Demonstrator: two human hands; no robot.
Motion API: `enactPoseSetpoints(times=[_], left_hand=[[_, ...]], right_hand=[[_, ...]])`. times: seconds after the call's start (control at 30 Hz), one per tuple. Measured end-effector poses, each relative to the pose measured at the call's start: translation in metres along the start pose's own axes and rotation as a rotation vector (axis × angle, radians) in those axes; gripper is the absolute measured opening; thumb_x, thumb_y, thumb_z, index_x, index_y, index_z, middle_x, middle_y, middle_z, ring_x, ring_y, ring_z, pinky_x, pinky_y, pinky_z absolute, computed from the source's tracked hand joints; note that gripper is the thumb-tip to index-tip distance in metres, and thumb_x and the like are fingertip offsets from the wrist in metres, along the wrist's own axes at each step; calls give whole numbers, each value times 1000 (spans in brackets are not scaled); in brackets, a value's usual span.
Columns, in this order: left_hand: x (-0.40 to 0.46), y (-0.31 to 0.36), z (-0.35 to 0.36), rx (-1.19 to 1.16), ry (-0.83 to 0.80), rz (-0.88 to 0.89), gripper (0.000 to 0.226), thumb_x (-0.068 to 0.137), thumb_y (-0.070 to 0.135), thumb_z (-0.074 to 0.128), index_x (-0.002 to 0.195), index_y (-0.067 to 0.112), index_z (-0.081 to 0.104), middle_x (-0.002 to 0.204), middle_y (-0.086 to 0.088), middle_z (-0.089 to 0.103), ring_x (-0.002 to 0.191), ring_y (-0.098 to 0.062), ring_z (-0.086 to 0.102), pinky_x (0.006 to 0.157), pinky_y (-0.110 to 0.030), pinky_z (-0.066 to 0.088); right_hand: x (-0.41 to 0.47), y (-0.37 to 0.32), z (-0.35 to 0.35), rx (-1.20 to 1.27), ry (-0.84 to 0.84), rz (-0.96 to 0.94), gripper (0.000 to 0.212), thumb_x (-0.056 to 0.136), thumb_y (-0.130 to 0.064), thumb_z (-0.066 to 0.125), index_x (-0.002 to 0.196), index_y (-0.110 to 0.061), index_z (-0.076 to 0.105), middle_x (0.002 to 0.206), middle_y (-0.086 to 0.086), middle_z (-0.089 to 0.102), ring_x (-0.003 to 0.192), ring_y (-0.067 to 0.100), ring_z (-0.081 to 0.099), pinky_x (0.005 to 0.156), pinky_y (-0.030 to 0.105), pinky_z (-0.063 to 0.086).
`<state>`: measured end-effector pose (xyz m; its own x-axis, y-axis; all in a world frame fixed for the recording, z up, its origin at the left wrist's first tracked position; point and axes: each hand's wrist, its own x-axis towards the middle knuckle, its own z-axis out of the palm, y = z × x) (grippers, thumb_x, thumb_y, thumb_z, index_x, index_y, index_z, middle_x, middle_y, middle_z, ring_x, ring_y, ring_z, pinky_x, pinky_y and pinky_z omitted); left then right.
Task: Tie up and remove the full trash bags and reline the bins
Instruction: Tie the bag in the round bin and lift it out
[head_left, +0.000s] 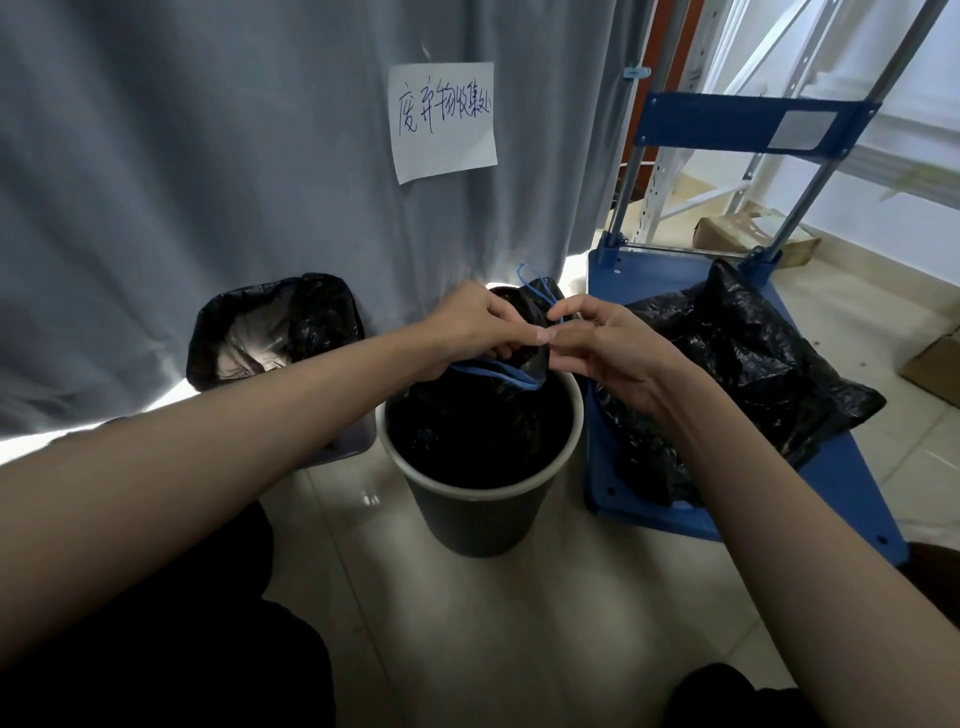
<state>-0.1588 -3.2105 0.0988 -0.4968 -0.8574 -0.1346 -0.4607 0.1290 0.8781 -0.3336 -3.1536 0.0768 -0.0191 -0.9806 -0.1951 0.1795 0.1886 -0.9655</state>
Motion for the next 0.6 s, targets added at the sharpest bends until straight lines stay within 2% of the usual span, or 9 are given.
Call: enactPoseSetpoints(times=[0.1, 0.17, 0.23, 0.3, 0.33, 0.4, 0.43, 0.6], left_hand=[[2, 3, -3, -21, 4, -68, 8, 77, 18, 79, 72, 14, 73, 66, -1, 66, 61, -9, 59, 59, -16, 50], [4, 7, -8, -18, -1, -104, 8, 80, 16, 74, 73, 13, 72, 65, 1, 67, 58, -7, 60, 55, -13, 49], [4, 13, -16, -27, -25, -131, 8, 82, 17, 71, 80, 10, 73, 68, 0, 69, 60, -7, 61, 56, -14, 49], [5, 18, -25, -53, -44, -154, 17, 82, 18, 71, 90, 4, 74, 73, -2, 69, 61, -8, 61, 61, -17, 49], [5, 20, -28, -67, -53, -167, 21, 82, 18, 72, 94, 2, 74, 76, -4, 70, 63, -9, 62, 64, -18, 50], [4, 22, -36, -99, -74, -194, 22, 80, 18, 75, 95, 2, 73, 78, -5, 70, 67, -11, 63, 69, -21, 51], [3, 22, -40, -118, -88, -205, 20, 80, 17, 76, 94, 3, 73, 77, -5, 70, 67, -11, 64, 70, -21, 52], [-2, 19, -58, -171, -112, -239, 13, 83, 10, 73, 95, 5, 69, 71, -3, 70, 61, -7, 67, 59, -15, 56]], right_hand=[[1, 1, 6, 50, 16, -15, 22, 88, 11, 58, 103, -5, 58, 85, 15, 66, 73, 22, 71, 69, 30, 59], [2, 3, 8, 51, 21, -20, 33, 86, 18, 53, 110, -4, 57, 107, 23, 65, 85, 27, 72, 72, 33, 60], [4, 6, 12, -17, -2, -32, 47, 82, 21, 55, 121, -5, 54, 122, 20, 63, 93, 28, 70, 78, 35, 60], [5, 11, 19, -126, -27, -67, 54, 79, 17, 63, 127, -7, 53, 119, 13, 66, 94, 24, 69, 81, 36, 59], [6, 14, 23, -168, -25, -89, 55, 78, 15, 65, 127, -7, 54, 110, 10, 70, 89, 20, 69, 79, 34, 58], [9, 17, 30, -207, 2, -131, 50, 78, 15, 64, 123, -5, 58, 84, 4, 70, 72, 12, 64, 66, 24, 54], [11, 18, 32, -224, 20, -145, 45, 78, 14, 64, 119, -4, 60, 79, 3, 68, 68, 11, 61, 63, 21, 50], [15, 17, 39, -281, 67, -161, 27, 79, 7, 68, 104, -2, 68, 81, 12, 69, 71, 12, 61, 70, 19, 49]])
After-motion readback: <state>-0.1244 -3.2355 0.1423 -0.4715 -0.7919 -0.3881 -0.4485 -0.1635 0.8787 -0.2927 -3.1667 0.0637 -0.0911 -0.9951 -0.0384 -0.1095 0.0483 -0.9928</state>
